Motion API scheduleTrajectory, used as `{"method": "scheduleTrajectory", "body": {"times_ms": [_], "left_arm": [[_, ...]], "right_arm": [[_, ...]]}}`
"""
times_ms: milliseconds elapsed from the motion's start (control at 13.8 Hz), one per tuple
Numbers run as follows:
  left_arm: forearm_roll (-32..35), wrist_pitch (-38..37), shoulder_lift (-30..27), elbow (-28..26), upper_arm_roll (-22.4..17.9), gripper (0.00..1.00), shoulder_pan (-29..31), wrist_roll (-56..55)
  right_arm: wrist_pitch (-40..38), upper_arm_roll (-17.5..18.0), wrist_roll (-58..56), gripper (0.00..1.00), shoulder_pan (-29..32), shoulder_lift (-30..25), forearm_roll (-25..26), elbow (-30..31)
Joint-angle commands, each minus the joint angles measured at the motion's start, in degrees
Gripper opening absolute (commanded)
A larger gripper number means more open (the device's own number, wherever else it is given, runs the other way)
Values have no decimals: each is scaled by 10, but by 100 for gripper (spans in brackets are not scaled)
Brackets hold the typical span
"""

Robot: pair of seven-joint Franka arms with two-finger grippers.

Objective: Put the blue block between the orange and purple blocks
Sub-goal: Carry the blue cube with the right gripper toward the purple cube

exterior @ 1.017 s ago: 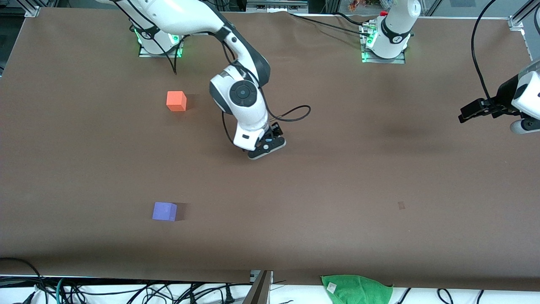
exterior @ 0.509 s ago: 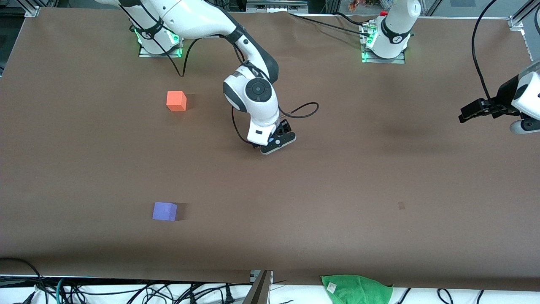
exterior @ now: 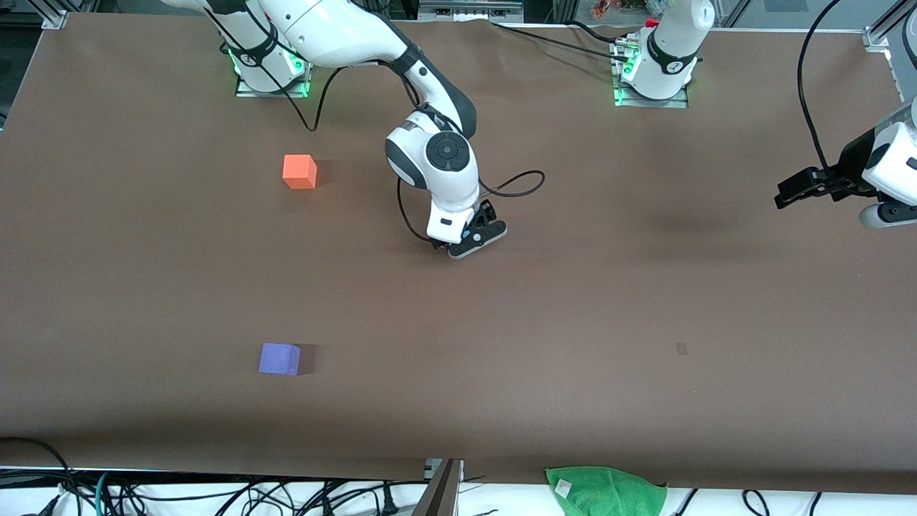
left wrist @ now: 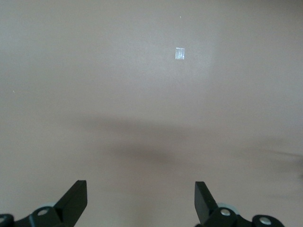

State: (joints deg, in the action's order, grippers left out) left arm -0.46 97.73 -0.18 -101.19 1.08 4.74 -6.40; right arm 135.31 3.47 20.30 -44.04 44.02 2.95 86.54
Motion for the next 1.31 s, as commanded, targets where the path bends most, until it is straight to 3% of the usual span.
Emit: {"method": "scheduleTrajectory", "body": {"times_ms": [0,509,581,654,799,944,1235], "left_arm": [[-12,-7,1,4,-4,100,-1,13],[-12,-7,1,4,-4,100,-2,12],[-12,-7,1,4,-5,100,-2,12],[-12,-7,1,4,-4,100,-1,12],[-12,-7,1,3,-4,100,-2,12],[-12,-7,1,3,-4,100,-2,12],[-12,-7,1,3,-4,100,-3,11]], "right_arm": [[-4,-7,23,100,-13,-2,13,12],[-2,-7,40,97,-28,-2,13,29],[-1,-7,40,84,-28,-1,13,29],[-1,-7,40,55,-28,-2,13,28],[-1,-7,39,33,-25,-2,12,25],[-1,-10,38,31,-20,-7,9,20],[-23,-61,37,30,-18,-52,5,18]]}}
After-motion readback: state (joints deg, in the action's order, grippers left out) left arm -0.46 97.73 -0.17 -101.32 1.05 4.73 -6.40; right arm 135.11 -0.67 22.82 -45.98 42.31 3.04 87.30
